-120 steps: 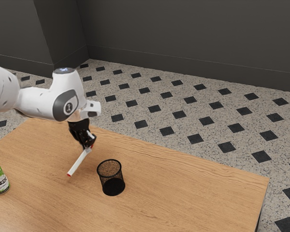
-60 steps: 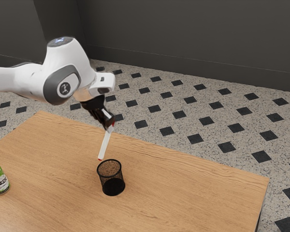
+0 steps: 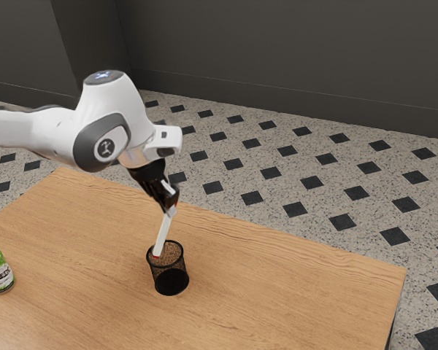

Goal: Put the marker into the pen holder.

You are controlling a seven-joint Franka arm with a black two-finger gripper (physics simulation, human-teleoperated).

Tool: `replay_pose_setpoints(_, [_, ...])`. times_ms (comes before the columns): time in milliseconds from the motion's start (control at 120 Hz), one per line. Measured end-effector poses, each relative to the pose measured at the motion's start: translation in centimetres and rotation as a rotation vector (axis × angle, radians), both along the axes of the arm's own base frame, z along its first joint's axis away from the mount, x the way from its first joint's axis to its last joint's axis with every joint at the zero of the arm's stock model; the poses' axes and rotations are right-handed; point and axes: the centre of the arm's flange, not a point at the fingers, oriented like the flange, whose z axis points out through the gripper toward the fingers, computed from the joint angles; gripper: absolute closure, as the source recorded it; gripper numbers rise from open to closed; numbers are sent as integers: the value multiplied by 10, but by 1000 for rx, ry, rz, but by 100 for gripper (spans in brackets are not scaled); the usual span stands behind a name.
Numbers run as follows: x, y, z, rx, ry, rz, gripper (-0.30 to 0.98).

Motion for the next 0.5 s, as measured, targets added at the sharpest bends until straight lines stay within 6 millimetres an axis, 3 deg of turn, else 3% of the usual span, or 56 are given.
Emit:
replay_pose_setpoints(292, [-16, -3, -47, 12, 83, 26, 78])
replay_pose_setpoints(400, [-17, -4, -46, 0, 80, 31, 55])
replay_pose_setpoints(467, [-18, -2, -34, -14, 60, 33, 41])
replay_pose_setpoints(500, [-17, 0, -18, -16, 37, 27, 36])
